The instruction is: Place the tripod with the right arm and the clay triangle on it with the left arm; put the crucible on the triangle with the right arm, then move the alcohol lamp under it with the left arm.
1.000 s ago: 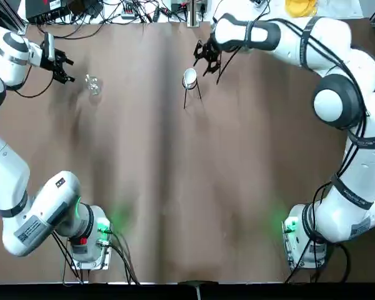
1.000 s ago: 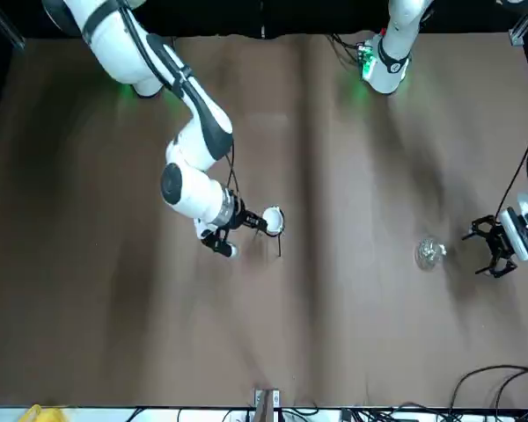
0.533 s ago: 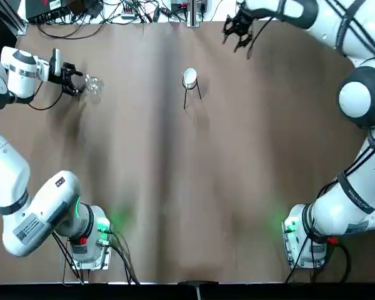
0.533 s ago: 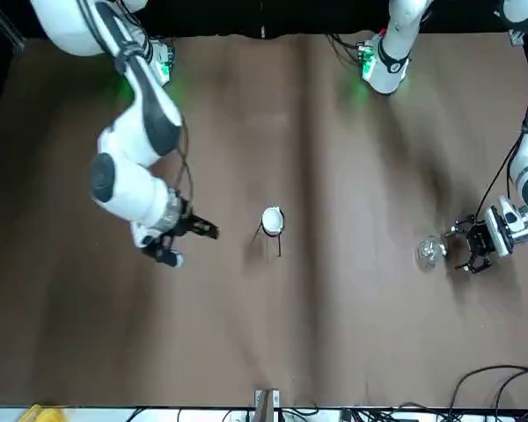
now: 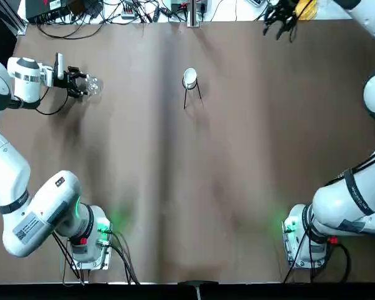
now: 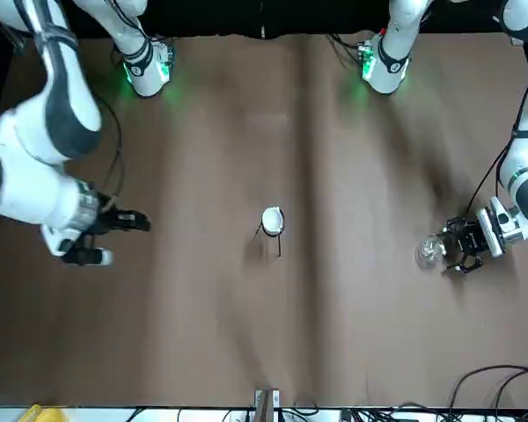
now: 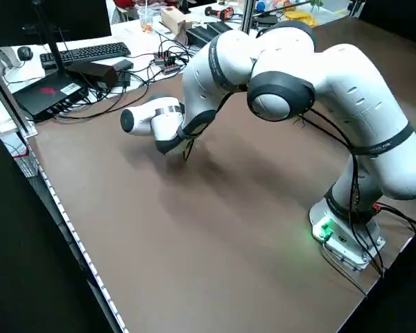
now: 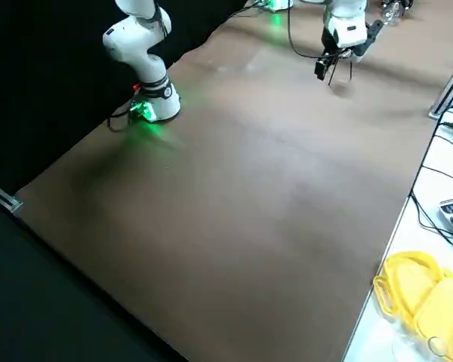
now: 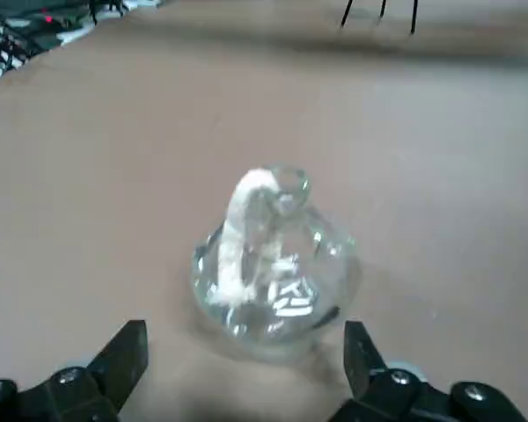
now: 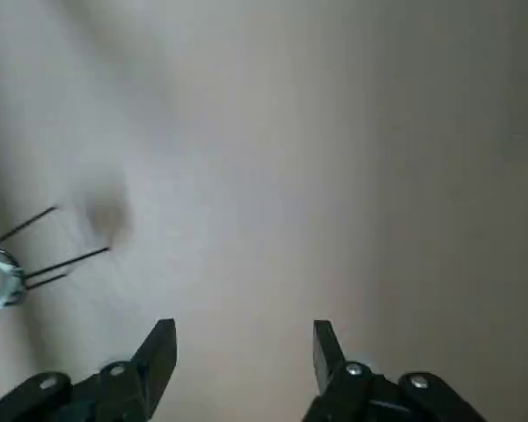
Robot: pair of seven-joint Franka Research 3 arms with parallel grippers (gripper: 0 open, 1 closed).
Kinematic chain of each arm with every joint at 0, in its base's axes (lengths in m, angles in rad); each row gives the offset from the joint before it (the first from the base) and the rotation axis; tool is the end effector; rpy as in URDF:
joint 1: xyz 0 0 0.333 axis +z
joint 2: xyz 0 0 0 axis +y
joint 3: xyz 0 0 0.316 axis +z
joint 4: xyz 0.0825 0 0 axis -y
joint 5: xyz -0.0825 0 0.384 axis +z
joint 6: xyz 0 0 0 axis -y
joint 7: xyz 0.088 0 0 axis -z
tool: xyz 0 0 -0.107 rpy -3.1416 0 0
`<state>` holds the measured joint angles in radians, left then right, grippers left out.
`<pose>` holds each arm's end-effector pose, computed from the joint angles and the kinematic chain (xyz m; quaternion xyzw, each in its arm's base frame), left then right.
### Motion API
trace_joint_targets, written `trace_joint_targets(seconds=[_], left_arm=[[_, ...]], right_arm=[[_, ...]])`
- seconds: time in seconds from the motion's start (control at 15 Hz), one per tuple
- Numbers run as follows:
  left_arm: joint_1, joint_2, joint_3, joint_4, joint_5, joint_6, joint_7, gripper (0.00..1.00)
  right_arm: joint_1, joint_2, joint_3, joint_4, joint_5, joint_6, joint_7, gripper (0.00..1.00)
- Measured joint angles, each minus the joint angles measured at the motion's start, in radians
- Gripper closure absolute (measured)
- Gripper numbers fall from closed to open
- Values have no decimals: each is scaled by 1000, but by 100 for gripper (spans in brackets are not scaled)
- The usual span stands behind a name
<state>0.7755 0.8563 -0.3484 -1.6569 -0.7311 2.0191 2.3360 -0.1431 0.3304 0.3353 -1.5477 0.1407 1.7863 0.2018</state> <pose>0.5902 0.2436 0.1254 0.6921 -0.5544 0.3586 0.2915 0.6379 0.1108 0.4655 -0.9915 0.0287 0.0601 0.1120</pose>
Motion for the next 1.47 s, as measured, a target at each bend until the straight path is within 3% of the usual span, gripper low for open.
trace_joint_targets(seconds=[0.2, 0.67, 0.8, 1.0, 1.2, 1.33, 1.47], left_arm=[[-5, 18, -1, -1, -38, -27, 49, 2], [-26, 56, -3, -2, -70, -36, 75, 14], [-37, 60, -3, -2, -95, -38, 76, 18], [-60, 63, -20, -5, -127, -51, 80, 21], [-106, 63, -46, -5, -169, -75, 80, 21], [-157, 63, -55, -5, -201, -90, 80, 21], [-274, 63, -58, -7, -233, -96, 80, 21]], right_arm=[[-32, -48, 0, 0, -69, -29, -11, 10], [-66, -171, -4, 0, -116, -122, -41, 4], [-47, -223, -56, -1, -117, -167, -75, 3], [67, -278, -199, -20, -117, -186, -118, 3], [169, -314, -294, -59, -117, -185, -149, 3], [205, -342, -342, -96, -117, -185, -191, 2], [210, -369, -359, -134, -116, -183, -213, 0]])
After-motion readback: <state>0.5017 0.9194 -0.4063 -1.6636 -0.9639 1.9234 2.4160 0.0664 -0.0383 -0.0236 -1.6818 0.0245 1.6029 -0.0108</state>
